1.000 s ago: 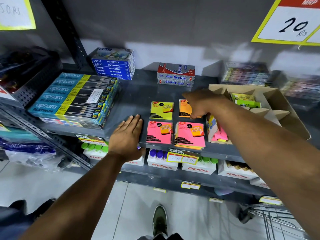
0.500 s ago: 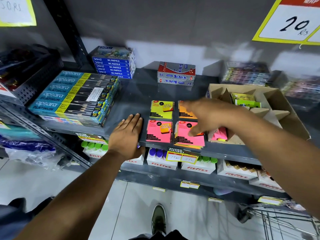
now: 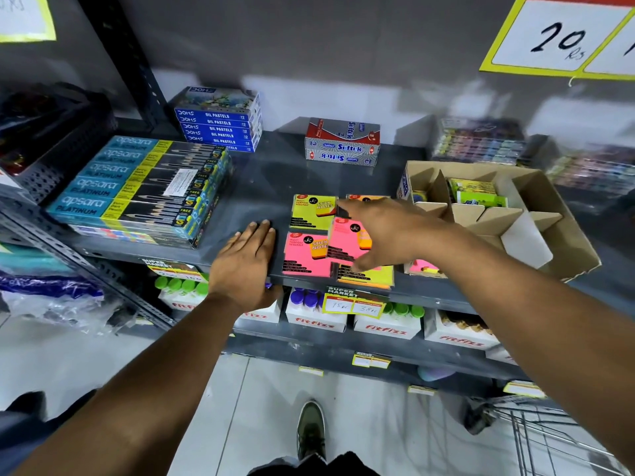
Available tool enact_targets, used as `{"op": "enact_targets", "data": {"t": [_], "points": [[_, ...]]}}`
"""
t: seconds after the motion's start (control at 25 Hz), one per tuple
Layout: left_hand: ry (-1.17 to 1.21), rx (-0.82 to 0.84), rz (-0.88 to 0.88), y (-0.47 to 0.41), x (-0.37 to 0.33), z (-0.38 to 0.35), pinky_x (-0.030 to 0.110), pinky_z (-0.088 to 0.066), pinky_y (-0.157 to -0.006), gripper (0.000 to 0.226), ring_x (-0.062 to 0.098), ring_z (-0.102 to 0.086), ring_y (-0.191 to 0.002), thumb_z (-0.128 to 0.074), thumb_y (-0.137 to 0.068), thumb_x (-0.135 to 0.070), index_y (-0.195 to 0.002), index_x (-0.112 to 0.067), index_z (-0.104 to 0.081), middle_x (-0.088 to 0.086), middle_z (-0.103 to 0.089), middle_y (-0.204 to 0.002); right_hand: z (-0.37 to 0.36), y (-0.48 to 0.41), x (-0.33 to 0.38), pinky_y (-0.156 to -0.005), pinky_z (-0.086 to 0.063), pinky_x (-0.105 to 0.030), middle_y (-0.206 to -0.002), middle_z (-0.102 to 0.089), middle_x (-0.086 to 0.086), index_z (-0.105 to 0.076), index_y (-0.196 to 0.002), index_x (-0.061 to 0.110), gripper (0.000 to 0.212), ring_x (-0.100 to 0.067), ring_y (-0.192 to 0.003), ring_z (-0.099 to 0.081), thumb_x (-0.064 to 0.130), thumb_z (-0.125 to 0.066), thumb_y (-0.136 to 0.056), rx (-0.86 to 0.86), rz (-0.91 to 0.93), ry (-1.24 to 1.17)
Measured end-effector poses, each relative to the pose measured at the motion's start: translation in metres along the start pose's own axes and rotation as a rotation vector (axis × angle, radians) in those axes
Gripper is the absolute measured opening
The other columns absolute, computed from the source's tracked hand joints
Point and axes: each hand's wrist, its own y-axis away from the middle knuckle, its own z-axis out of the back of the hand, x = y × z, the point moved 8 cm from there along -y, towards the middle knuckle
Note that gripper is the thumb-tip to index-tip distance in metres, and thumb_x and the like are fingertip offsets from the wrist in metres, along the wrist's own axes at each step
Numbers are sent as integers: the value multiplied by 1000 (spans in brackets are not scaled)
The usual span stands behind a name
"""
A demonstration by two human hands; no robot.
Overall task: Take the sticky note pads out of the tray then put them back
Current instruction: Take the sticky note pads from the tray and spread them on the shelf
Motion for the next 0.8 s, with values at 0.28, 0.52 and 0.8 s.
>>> {"op": "enact_targets", "data": {"t": [0.28,0.52,0.8], "points": [[73,-24,3,0,-1,1,46,-33,-110,96,34,-39,-135,-64,-55,-43,-138,-3,-40,16,-41,-148,-14,-44,48,-79,-47,-35,-101,-69,-4,-22,-151,19,106,-28,-106,-61,48,-80,-68,-14,80,-13],[58,-23,-3,-1,0,2,45,-31,-111,95,34,-37,-137,-60,-57,-44,-139,-2,-38,16,-38,-150,-29,-53,52,-79,-42,-33,-115,-66,-7,-21,-151,17,109,-30,-111,-58,50,-82,-67,27,75,-30],[46,-37,-8,0,0,2,43,-28,-112,94,32,-35,-138,-58,-59,-46,-140,-4,-37,14,-37,-151,7,-22,8,-96,-45,-39,-141,-54,-5,-15,-153,22,118,-31,-126,-51,56,-83,-62,30,16,54]]}}
